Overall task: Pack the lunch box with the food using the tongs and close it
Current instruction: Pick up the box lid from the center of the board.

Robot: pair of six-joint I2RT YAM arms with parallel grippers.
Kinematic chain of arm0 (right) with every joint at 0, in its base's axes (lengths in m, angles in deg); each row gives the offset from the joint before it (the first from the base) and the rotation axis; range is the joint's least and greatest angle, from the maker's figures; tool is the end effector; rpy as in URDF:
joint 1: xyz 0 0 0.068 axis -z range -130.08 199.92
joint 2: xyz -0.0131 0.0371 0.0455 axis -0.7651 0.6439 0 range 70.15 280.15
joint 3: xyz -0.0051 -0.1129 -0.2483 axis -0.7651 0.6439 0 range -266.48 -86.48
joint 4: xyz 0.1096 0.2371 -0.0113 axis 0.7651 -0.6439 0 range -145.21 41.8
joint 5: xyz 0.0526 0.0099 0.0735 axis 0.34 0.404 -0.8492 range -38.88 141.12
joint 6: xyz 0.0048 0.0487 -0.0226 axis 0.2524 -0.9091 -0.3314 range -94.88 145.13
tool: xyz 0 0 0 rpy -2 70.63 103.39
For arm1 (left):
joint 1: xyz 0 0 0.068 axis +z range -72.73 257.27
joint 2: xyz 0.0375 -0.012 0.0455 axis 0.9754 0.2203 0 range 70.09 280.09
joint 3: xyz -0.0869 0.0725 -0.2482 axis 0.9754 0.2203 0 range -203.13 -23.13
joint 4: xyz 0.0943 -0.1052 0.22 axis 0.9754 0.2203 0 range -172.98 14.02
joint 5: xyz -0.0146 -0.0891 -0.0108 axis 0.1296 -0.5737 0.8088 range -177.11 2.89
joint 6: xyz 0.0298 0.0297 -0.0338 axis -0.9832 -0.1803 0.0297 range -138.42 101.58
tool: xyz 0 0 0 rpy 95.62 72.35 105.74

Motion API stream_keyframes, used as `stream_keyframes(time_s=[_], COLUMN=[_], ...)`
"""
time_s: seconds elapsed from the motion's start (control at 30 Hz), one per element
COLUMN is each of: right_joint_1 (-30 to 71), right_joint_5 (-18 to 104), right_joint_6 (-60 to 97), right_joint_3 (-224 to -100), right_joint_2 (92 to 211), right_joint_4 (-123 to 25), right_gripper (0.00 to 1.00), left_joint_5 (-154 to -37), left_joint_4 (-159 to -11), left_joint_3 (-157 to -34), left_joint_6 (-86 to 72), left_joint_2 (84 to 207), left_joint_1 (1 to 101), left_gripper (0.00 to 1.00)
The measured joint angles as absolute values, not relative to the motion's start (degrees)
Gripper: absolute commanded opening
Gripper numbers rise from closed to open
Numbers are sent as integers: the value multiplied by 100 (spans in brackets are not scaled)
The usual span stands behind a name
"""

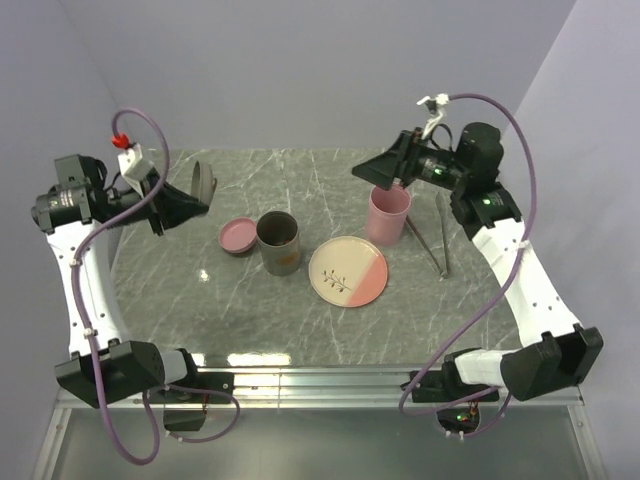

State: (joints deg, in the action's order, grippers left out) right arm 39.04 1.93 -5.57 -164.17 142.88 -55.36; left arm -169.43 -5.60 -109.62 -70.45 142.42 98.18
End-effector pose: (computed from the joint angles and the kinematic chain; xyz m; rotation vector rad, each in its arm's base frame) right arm 0.2676 0.0789 0.4429 -0.4179 1.6935 1.2282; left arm 0.1977 0.0378 0.4127 0.8229 1.5930 -0.9859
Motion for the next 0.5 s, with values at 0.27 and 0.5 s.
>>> stream_keyframes(time_s=[0.27, 0.5], right_joint_1=[3458, 3469], right_joint_5=[226, 307], right_joint_6=[-522, -387], right_joint_3=[-16612, -16610], right_joint_2=[14539, 14443], right_joint_4=[-5386, -5453], right_gripper=[94, 94], left_joint_5=[-17053, -16467], left_joint_4=[-776, -5454], left_joint_3=[-13137, -11126], left_joint_6=[-4901, -370], left_joint_2=[14950, 13809], left_joint_1=[9822, 9851], left_gripper=[1, 0])
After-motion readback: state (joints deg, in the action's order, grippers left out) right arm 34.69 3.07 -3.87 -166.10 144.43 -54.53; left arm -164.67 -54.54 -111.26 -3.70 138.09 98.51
